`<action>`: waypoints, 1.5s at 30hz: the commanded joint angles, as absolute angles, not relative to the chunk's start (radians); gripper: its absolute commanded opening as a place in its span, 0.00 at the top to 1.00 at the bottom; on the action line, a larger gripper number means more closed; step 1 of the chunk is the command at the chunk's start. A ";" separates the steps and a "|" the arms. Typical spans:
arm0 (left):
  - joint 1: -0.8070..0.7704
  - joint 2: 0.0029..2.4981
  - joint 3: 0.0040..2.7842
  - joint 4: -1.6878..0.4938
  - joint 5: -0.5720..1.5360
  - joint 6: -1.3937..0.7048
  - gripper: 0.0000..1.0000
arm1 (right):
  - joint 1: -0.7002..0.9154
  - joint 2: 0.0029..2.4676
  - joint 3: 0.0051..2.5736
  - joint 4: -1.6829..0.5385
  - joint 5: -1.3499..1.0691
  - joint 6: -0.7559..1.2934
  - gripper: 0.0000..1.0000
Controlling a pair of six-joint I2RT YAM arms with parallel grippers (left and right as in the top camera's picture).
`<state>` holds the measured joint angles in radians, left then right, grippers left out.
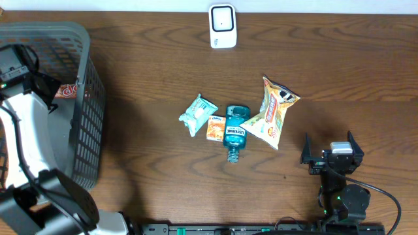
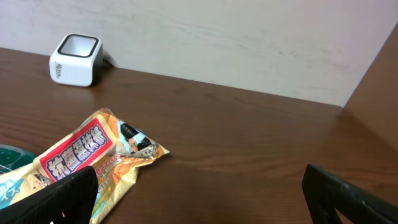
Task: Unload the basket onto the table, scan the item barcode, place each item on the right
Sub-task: 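Reach the left gripper into the basket and align over the red candy bar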
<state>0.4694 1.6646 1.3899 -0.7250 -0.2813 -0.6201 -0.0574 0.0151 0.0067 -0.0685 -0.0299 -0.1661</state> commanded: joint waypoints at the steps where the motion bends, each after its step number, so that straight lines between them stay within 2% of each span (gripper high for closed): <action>1: 0.470 1.729 1.398 -0.691 -0.270 -0.593 0.02 | -0.050 0.013 0.006 -0.072 -0.032 -0.173 0.01; 9: 0.470 1.869 1.398 -0.585 -0.253 -0.524 0.02 | -0.050 0.013 0.006 -0.072 -0.032 -0.173 0.01; 13: 0.470 1.916 1.398 -0.506 -0.125 -0.275 0.02 | -0.050 0.013 0.006 -0.072 -0.032 -0.173 0.01; 19: 0.470 1.947 1.398 -0.439 -0.120 -0.095 0.02 | -0.050 0.013 0.006 -0.072 -0.032 -0.173 0.01; 33: 0.470 1.957 1.397 -0.336 -0.112 -0.072 0.02 | -0.050 0.013 0.006 -0.072 -0.032 -0.173 0.01; 45: 0.470 2.079 1.397 -0.255 -0.112 0.060 0.02 | -0.050 0.013 0.006 -0.072 -0.032 -0.173 0.01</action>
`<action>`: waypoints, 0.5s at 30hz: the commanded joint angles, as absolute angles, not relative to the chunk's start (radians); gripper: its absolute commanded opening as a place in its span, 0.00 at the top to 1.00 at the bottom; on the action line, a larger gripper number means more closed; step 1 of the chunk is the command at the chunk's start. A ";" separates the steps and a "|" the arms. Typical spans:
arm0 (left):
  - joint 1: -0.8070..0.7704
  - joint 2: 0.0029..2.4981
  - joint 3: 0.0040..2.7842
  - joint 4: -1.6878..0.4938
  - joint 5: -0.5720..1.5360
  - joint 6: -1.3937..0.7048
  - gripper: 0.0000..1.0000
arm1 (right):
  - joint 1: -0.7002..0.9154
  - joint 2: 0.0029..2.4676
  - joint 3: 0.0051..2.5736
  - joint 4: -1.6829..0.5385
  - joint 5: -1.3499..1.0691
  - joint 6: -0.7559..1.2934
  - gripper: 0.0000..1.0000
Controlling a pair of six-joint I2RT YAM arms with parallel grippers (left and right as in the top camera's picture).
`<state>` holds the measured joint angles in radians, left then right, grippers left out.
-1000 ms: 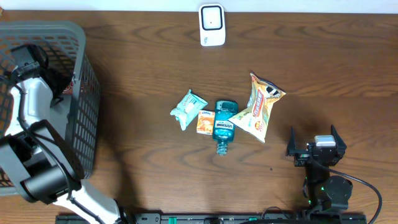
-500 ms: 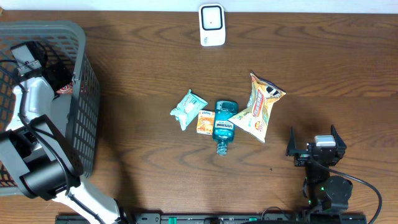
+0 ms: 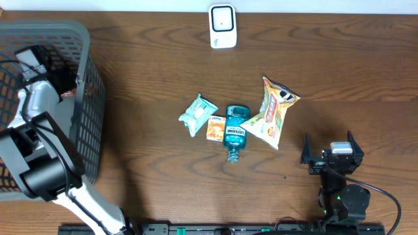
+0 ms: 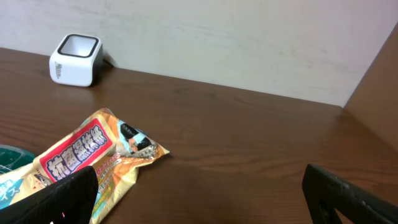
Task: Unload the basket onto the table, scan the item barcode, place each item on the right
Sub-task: 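Reach the left gripper into the basket and align over the red candy bar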
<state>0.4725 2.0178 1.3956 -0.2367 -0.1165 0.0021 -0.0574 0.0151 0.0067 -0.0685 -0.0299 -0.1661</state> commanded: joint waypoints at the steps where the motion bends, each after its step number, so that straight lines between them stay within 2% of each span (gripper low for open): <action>1: 0.470 2.091 1.397 -0.254 -0.112 0.060 0.02 | -0.050 0.013 0.006 -0.072 -0.032 -0.173 0.01; 5: 0.470 2.121 1.397 -0.273 -0.115 0.057 0.01 | -0.050 0.013 0.006 -0.072 -0.032 -0.173 0.01; 8: 0.470 2.123 1.397 -0.311 -0.115 0.047 0.13 | -0.050 0.013 0.006 -0.072 -0.032 -0.173 0.01; 15: 0.472 2.123 1.393 -0.374 -0.116 0.049 0.14 | -0.050 0.013 0.006 -0.072 -0.032 -0.173 0.01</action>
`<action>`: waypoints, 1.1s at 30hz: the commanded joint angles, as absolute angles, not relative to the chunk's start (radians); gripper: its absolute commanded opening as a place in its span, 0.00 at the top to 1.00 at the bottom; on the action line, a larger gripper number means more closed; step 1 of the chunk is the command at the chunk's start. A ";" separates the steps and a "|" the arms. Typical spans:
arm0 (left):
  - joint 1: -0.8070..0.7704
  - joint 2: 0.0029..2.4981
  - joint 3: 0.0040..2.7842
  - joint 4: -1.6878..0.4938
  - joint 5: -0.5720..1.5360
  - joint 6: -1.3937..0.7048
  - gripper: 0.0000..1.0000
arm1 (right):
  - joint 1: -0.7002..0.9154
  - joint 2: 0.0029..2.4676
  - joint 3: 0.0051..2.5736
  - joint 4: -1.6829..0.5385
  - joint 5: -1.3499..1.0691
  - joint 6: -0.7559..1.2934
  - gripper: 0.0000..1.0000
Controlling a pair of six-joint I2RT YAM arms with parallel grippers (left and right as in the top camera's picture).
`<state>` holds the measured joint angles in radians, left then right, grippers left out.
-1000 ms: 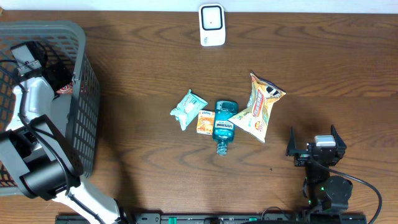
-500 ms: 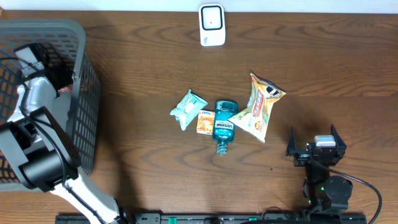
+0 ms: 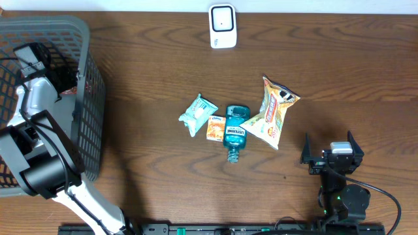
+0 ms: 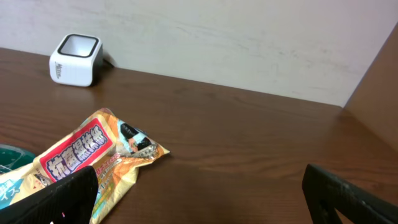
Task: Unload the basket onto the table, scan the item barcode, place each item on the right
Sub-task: 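Reach the left gripper into the basket and align over the red candy bar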
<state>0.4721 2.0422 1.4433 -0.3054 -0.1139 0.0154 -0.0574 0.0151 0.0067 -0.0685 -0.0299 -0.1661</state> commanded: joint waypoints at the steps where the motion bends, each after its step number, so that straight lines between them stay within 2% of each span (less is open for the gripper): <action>1: 0.472 2.123 1.389 -0.377 -0.115 0.049 0.17 | -0.050 0.013 0.006 -0.072 -0.032 -0.173 0.01; 2: 0.472 2.123 1.383 -0.379 -0.116 0.049 0.27 | -0.050 0.013 0.006 -0.072 -0.032 -0.173 0.01; 5: 0.472 2.123 1.372 -0.390 -0.115 0.048 0.76 | -0.050 0.013 0.006 -0.072 -0.032 -0.173 0.01; 7: 0.472 2.123 1.372 -0.397 -0.115 0.048 0.87 | -0.050 0.013 0.006 -0.072 -0.032 -0.173 0.01; 9: 0.472 2.123 1.372 -0.401 -0.115 0.048 0.92 | -0.050 0.013 0.006 -0.072 -0.032 -0.173 0.01; 17: 0.475 2.123 1.372 -0.473 -0.158 0.021 0.93 | -0.050 0.013 0.006 -0.072 -0.032 -0.173 0.01; 21: 0.478 2.123 1.372 -0.535 -0.303 -0.201 0.93 | -0.050 0.013 0.006 -0.072 -0.032 -0.173 0.01; 25: 0.476 2.123 1.372 -0.596 -0.308 -0.369 0.93 | -0.050 0.014 0.006 -0.072 -0.032 -0.173 0.01; 28: 0.460 2.119 1.372 -0.583 -0.298 -0.373 0.92 | -0.050 0.014 0.006 -0.072 -0.032 -0.173 0.01; 33: 0.413 2.092 1.372 -0.476 -0.294 -0.259 0.92 | -0.050 0.014 0.006 -0.072 -0.032 -0.173 0.01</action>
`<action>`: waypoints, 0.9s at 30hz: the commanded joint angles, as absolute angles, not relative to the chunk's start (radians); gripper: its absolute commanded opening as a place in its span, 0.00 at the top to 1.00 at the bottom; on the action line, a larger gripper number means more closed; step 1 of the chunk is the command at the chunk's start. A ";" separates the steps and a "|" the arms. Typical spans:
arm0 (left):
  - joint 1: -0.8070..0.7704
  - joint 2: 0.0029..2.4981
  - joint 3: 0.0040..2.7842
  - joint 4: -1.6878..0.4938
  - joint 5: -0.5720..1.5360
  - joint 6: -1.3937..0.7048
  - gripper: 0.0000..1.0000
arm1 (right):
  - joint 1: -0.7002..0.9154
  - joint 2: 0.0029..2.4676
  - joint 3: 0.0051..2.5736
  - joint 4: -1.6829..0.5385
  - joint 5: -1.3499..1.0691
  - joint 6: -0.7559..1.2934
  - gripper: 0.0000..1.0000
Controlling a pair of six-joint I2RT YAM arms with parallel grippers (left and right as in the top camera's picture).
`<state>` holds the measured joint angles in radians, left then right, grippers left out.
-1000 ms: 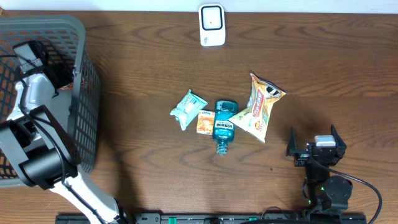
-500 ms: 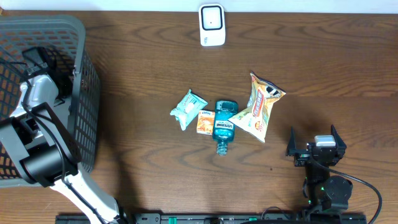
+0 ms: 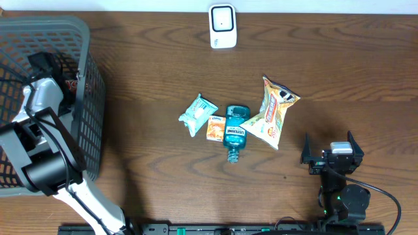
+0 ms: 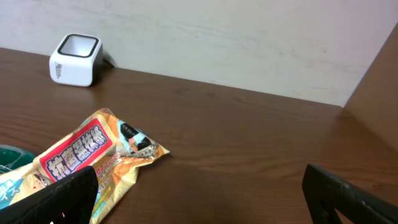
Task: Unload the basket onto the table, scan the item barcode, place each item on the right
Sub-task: 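Reach the left gripper into the basket and align over the red candy bar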
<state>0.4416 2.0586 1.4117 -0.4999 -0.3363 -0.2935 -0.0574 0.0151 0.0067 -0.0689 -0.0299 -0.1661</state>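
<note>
The white barcode scanner (image 3: 222,26) stands at the table's far edge, also visible as the scanner (image 4: 75,59) in the right wrist view. Mid-table lie a teal packet (image 3: 198,113), a small orange box (image 3: 215,128), a blue mouthwash bottle (image 3: 235,134) and a yellow snack bag (image 3: 272,111). My left gripper (image 3: 47,64) is down inside the grey basket (image 3: 88,137), beside a red packet (image 3: 71,83); its jaws are hidden. My right gripper (image 4: 199,208) rests open near the front right, with the snack bag (image 4: 87,155) by its left finger.
The tall mesh basket fills the table's left end and surrounds the left arm. A pale wall (image 4: 217,37) runs behind the scanner. Bare brown tabletop (image 3: 339,85) lies to the right of the items.
My left gripper has shifted slightly to the right inside the basket, closer to the red packet. The right arm and the items mid-table have not moved.
My left arm was first at the basket's far left side, its gripper well left of the red packet. Then its wrist stood nearer the packet, and it has edged right since. The right gripper stayed open in one place throughout.
</note>
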 commanded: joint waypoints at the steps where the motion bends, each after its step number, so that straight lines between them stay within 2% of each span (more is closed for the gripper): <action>1: 0.403 2.090 1.372 -0.446 -0.276 -0.215 0.93 | -0.050 0.014 0.006 -0.072 -0.032 -0.173 0.01; 6: 0.373 2.088 1.372 -0.359 -0.218 -0.080 0.93 | -0.050 0.014 0.006 -0.072 -0.032 -0.173 0.01; 27: 0.374 1.895 1.372 -0.243 -0.209 -0.007 0.93 | -0.050 0.014 0.006 -0.072 -0.032 -0.173 0.01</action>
<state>0.3756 1.9606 1.3682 -0.2584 -0.2142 -0.0322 -0.0574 0.0151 0.0067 -0.0685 -0.0299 -0.1661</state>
